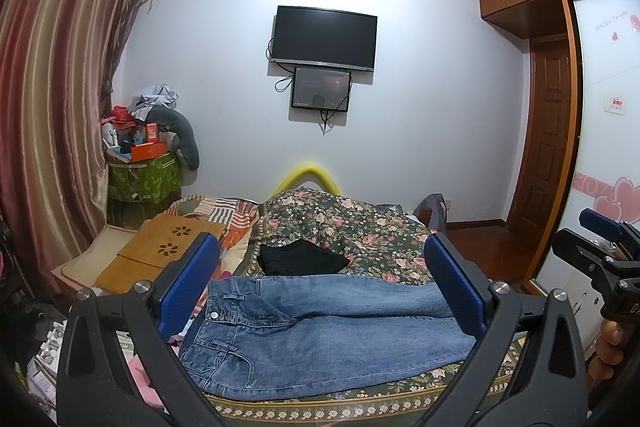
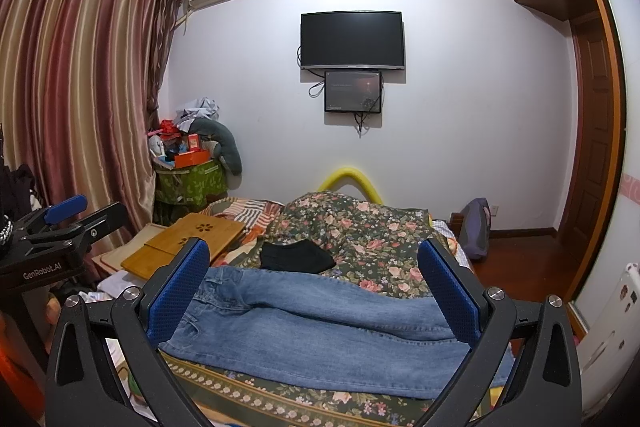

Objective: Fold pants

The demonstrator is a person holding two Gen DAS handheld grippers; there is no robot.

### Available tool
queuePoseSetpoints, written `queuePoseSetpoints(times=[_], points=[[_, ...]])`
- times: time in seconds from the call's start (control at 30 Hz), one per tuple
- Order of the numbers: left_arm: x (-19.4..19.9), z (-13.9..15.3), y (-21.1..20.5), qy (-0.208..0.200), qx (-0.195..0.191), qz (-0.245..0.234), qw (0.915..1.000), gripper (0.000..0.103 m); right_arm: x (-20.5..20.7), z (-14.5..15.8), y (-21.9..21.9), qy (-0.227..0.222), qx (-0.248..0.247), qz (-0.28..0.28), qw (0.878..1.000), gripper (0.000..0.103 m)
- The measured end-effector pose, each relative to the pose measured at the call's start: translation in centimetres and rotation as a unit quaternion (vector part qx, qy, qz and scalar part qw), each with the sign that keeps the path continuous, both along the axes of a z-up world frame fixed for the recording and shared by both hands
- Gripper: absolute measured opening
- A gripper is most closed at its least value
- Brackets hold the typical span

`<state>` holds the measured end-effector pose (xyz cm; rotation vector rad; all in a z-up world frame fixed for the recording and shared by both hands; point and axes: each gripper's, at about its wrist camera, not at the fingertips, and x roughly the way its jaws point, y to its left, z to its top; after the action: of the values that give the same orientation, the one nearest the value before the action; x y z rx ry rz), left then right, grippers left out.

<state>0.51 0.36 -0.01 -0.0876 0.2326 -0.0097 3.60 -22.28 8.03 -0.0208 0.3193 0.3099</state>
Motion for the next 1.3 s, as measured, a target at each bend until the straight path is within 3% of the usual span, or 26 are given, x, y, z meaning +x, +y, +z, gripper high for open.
queuePoseSetpoints(times=[0.87, 1.1, 1.3], points=[[0.1, -0.2, 0.0, 0.003, 0.000, 0.004, 1.0000, 0.103, 0.4, -0.4, 0.9, 0.008, -0.002, 0.000, 1.000, 0.103], [2.8, -1.0, 1.2, 0.022, -0.004, 0.020, 0.9996, 0.103, 2.5, -1.5, 0.8, 0.031, -0.001, 0.000, 1.000, 0.103], [8.0, -2.9, 3.0, 0.052, 0.014, 0.040, 0.9978, 0.103, 6.8, -3.7, 0.9, 0.056, -0.019, -0.009, 0.998, 0.103]])
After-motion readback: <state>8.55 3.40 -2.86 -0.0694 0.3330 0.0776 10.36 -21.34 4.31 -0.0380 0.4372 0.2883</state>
